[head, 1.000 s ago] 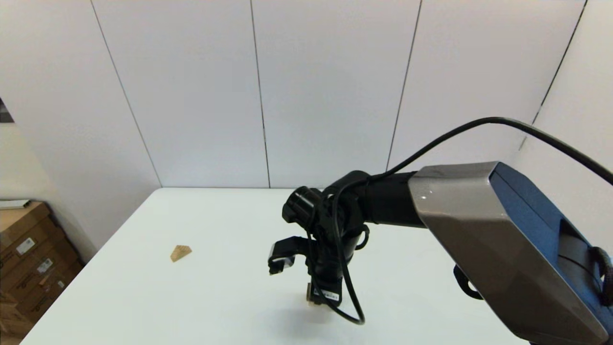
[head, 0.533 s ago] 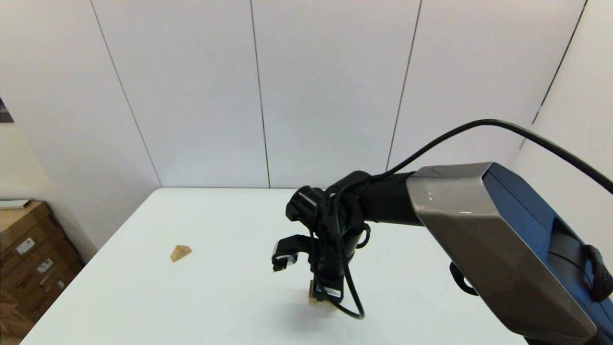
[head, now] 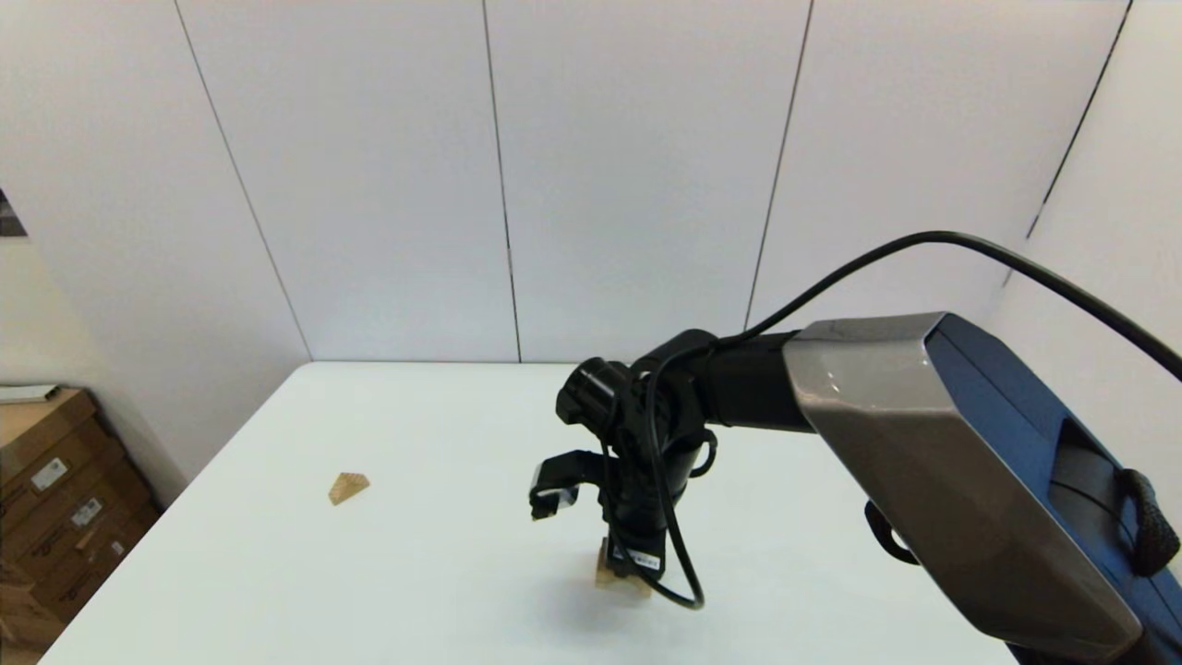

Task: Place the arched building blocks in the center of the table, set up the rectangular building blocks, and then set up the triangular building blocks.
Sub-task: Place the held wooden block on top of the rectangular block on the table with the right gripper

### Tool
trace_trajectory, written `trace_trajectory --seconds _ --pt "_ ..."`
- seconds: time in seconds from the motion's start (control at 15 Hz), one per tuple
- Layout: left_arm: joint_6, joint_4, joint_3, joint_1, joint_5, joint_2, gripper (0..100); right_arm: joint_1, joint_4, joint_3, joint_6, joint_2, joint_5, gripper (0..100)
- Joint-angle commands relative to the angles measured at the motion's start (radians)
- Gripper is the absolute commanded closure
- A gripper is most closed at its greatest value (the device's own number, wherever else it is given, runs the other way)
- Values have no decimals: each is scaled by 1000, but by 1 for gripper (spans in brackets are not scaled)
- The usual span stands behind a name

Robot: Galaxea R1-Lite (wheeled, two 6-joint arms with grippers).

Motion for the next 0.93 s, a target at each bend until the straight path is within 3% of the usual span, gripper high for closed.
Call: trace_trajectory --seconds 0.07,0.27,0.93 --pt "1 0 0 0 1 2 0 0 -1 -4 -5 5 1 100" --pt "1 0 0 0 1 2 0 0 -37 -5 -7 8 -1 100" --pt "1 0 0 0 1 2 0 0 -32 -4 -20 13 -1 100"
